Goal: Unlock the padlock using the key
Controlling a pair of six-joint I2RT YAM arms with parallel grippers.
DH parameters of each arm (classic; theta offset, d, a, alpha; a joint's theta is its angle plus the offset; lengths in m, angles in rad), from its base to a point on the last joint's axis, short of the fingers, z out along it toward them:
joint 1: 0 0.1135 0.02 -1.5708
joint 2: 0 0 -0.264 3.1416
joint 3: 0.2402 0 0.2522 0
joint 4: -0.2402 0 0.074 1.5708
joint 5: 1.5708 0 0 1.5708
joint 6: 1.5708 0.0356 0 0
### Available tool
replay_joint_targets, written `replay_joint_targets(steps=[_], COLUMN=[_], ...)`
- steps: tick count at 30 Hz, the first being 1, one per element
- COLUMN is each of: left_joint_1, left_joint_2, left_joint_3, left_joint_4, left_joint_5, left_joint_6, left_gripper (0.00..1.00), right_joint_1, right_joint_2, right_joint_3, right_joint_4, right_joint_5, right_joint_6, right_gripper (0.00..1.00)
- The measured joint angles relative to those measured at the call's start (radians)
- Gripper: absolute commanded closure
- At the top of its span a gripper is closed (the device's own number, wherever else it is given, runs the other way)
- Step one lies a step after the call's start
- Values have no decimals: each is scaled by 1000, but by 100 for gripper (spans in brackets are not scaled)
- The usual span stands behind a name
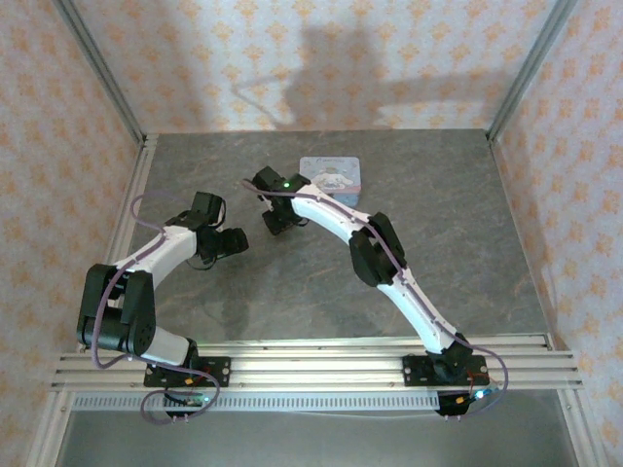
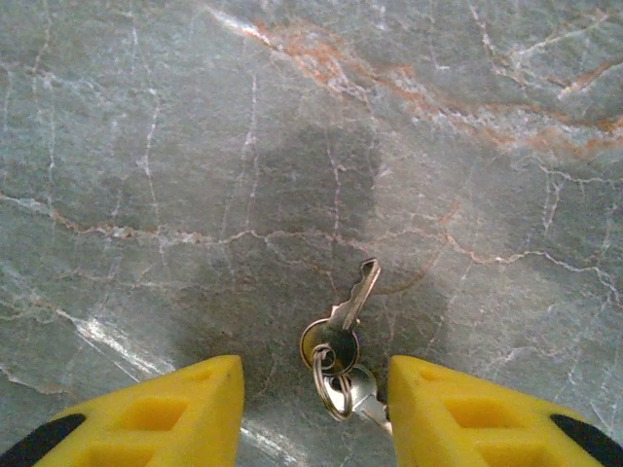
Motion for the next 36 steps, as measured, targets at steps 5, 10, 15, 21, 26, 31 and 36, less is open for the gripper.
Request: replay_joint_targets(steps=[5, 10, 15, 21, 26, 31, 36], left_joint_1=[2, 5, 5, 5, 5, 7, 20], left_joint_2=[0, -4, -26, -43, -56, -85, -116], left_joint_3=[0, 0, 0, 0, -2, -8, -14], left_joint_4=[-1, -5, -5, -8, -18, -26, -27], left_joint_5=[0, 0, 0, 0, 0, 0, 0], left_joint_6=[3, 4, 3, 3, 3, 3, 3], left_gripper=[29, 29, 29, 29, 29, 29, 29], right_joint_1=[17, 32, 34, 34, 34, 34, 34], right_joint_2=[1, 3, 3, 3, 2, -30, -43], right_joint_3=[2, 2, 4, 13, 14, -43, -66], right_joint_4=[-1, -2, -10, -40, -50, -32, -33], right_joint_5=[37, 59, 61, 58, 58, 58, 54], right_joint_6=[-34, -70, -88, -100, -116, -141, -161], right_gripper=[69, 80, 89, 99, 100, 100, 100])
